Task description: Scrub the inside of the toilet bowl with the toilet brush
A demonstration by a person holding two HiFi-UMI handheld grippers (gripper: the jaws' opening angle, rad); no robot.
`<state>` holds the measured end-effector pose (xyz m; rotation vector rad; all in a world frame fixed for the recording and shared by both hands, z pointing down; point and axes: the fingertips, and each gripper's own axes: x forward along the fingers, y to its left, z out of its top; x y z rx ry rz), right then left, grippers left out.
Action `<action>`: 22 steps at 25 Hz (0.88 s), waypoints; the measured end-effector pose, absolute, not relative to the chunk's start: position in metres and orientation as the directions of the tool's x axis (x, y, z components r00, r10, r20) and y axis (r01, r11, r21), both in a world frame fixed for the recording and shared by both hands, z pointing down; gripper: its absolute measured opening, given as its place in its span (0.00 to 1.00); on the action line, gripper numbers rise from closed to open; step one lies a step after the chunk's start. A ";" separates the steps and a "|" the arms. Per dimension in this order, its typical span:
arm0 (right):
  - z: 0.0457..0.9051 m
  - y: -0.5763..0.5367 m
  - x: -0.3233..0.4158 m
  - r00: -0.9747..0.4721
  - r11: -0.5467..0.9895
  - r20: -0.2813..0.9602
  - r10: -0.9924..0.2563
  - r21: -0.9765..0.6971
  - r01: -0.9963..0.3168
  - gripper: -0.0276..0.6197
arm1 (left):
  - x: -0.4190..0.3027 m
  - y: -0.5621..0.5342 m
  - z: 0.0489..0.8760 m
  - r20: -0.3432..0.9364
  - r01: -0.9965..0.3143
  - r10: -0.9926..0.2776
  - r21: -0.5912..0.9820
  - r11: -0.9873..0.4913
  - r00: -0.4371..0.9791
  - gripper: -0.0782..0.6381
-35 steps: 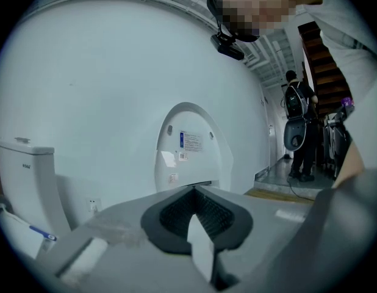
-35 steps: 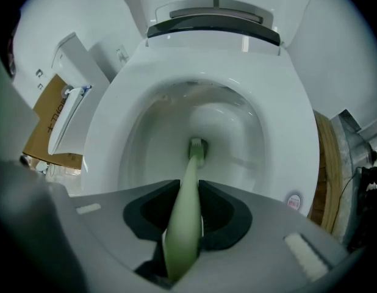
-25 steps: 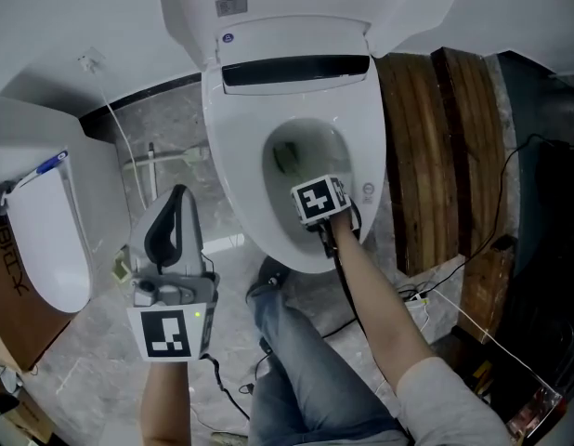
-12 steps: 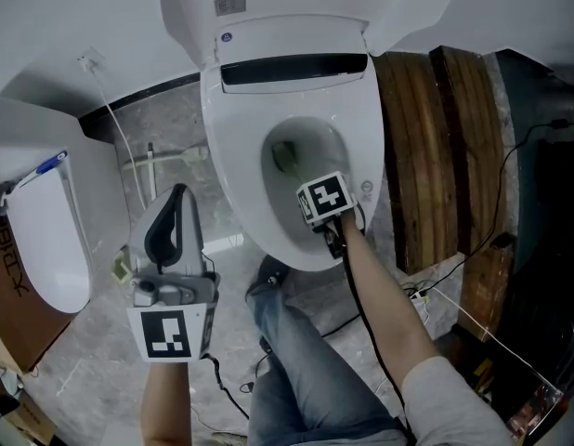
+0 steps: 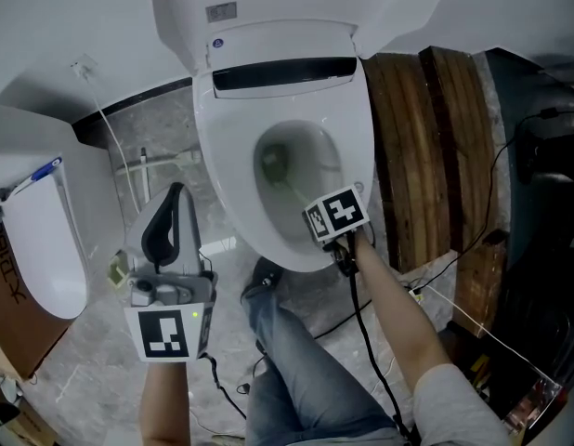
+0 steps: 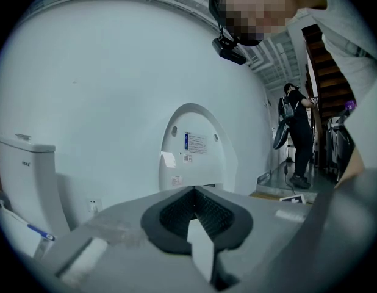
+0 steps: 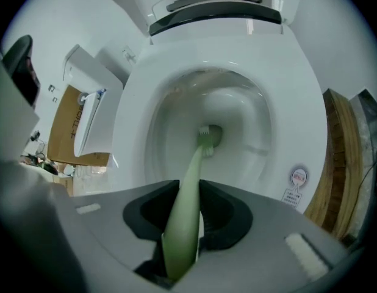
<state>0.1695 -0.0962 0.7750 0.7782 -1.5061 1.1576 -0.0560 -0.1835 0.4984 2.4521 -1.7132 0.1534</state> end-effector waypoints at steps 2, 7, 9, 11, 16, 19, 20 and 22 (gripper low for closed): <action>0.772 -0.093 0.169 -0.296 0.263 0.951 0.087 -0.308 -0.914 0.20 | -0.055 -0.185 0.497 0.161 -0.938 -0.924 0.067 -0.339 0.346 0.11; 0.792 -0.096 0.160 -0.346 0.119 0.937 0.048 -0.349 -0.929 0.21 | -0.053 -0.187 0.501 0.165 -0.935 -0.920 0.069 -0.348 0.355 0.11; 0.802 -0.103 0.156 -0.354 0.071 0.935 0.023 -0.355 -0.932 0.21 | -0.053 -0.188 0.503 0.170 -0.933 -0.918 0.067 -0.353 0.359 0.11; 0.809 -0.114 0.152 -0.352 0.045 0.936 -0.005 -0.351 -0.935 0.20 | -0.054 -0.189 0.505 0.174 -0.933 -0.917 0.067 -0.352 0.359 0.11; 0.816 -0.123 0.147 -0.217 0.261 0.976 0.026 -0.216 -0.941 0.20 | -0.060 -0.191 0.509 0.181 -0.937 -0.920 0.069 -0.342 0.349 0.11; 0.815 -0.114 0.149 -0.067 0.584 0.997 0.039 -0.077 -0.808 0.20 | -0.062 -0.191 0.509 0.183 -0.937 -0.919 0.065 -0.342 0.349 0.11; 0.814 -0.112 0.155 -0.002 0.687 1.000 0.029 -0.021 -0.726 0.20 | -0.063 -0.191 0.508 0.184 -0.937 -0.919 0.064 -0.343 0.349 0.11; 0.813 -0.110 0.171 0.139 0.847 0.990 -0.020 0.091 -0.524 0.19 | -0.064 -0.192 0.506 0.184 -0.938 -0.920 0.064 -0.341 0.347 0.11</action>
